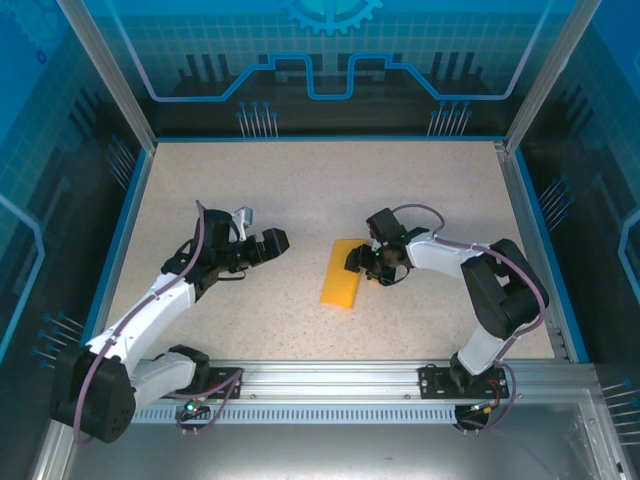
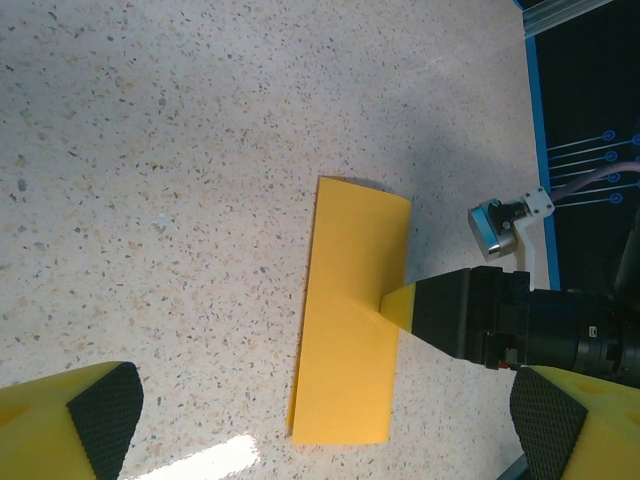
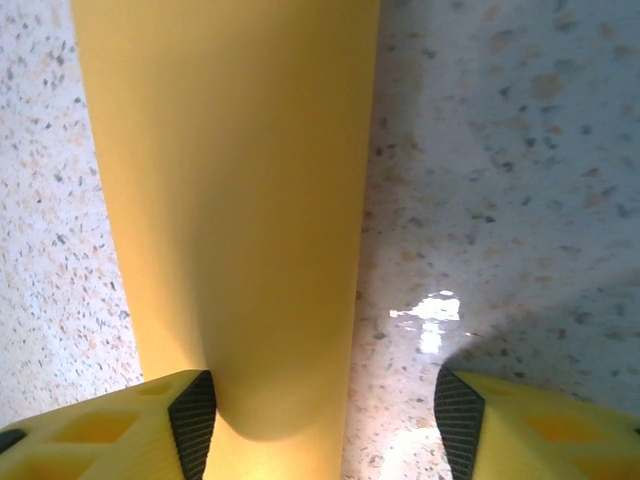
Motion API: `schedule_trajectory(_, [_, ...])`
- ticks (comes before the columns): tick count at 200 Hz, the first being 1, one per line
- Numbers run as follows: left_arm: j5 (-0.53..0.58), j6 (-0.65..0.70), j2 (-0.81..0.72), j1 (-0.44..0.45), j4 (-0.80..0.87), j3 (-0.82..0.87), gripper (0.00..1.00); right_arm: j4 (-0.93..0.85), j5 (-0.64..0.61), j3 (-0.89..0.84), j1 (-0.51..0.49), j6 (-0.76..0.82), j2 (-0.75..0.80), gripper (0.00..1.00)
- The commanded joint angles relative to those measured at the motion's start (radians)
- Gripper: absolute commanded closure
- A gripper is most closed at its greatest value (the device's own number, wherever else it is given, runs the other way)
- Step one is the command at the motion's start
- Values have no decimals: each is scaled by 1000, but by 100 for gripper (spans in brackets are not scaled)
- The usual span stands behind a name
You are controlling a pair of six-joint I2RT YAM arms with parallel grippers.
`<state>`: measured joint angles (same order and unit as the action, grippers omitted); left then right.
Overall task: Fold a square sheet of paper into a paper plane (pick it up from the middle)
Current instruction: Fold the square sheet of paper in half at the center of the table.
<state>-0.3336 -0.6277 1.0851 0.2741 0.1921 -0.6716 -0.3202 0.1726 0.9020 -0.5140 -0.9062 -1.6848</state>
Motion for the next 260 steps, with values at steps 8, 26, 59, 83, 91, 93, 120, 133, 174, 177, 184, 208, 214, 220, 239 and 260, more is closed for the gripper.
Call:
schedule_trajectory(8, [-27, -16, 36, 4, -26, -22, 2, -5, -39, -1, 10, -2, -4, 44])
schedule_trajectory(26, [-48, -14, 56, 4, -35, -26, 1, 19, -6, 11, -3, 14, -8, 47])
schedule_trajectory(59, [-57, -13, 74, 4, -40, -33, 2, 64, 50, 27, -4, 24, -31, 49])
schedule_trajectory(83, [-61, -10, 81, 4, -37, -39, 1, 79, 82, 40, -5, 30, -49, 53])
schedule_trajectory(91, [-62, -10, 81, 4, -37, -38, 2, 76, 83, 44, -7, 31, -54, 55])
schedule_trajectory(93, [-62, -10, 82, 4, -37, -38, 2, 76, 82, 45, -7, 31, -54, 55])
schedule_trajectory(120, [-64, -11, 81, 5, -35, -36, 2, 88, 100, 45, -9, 33, -51, 62])
schedule_trajectory(133, [-64, -11, 80, 4, -36, -35, 2, 90, 107, 46, -9, 37, -39, 64])
schedule_trajectory(174, [-62, -14, 75, 4, -32, -38, 2, 40, 139, 67, -11, 86, 24, 70])
schedule_trajectory(177, [-62, -14, 75, 4, -32, -40, 1, 36, 146, 70, -11, 92, 28, 71])
schedule_trajectory(184, [-61, -15, 73, 5, -31, -40, 2, 28, 164, 77, -12, 105, 36, 71])
schedule_trajectory(208, [-61, -16, 72, 5, -28, -42, 2, 11, 240, 104, -25, 142, 60, 72])
schedule_trajectory(214, [-61, -18, 72, 5, -29, -41, 1, 3, 254, 116, -31, 151, 63, 72])
schedule_trajectory(220, [-61, -19, 70, 4, -28, -40, 2, 0, 271, 126, -35, 162, 67, 72])
schedule_trajectory(239, [-61, -22, 64, 5, -28, -39, 1, 9, 329, 151, -49, 180, 65, 72])
schedule_trajectory(260, [-61, -24, 57, 5, -26, -39, 2, 0, 336, 167, -47, 201, 51, 71])
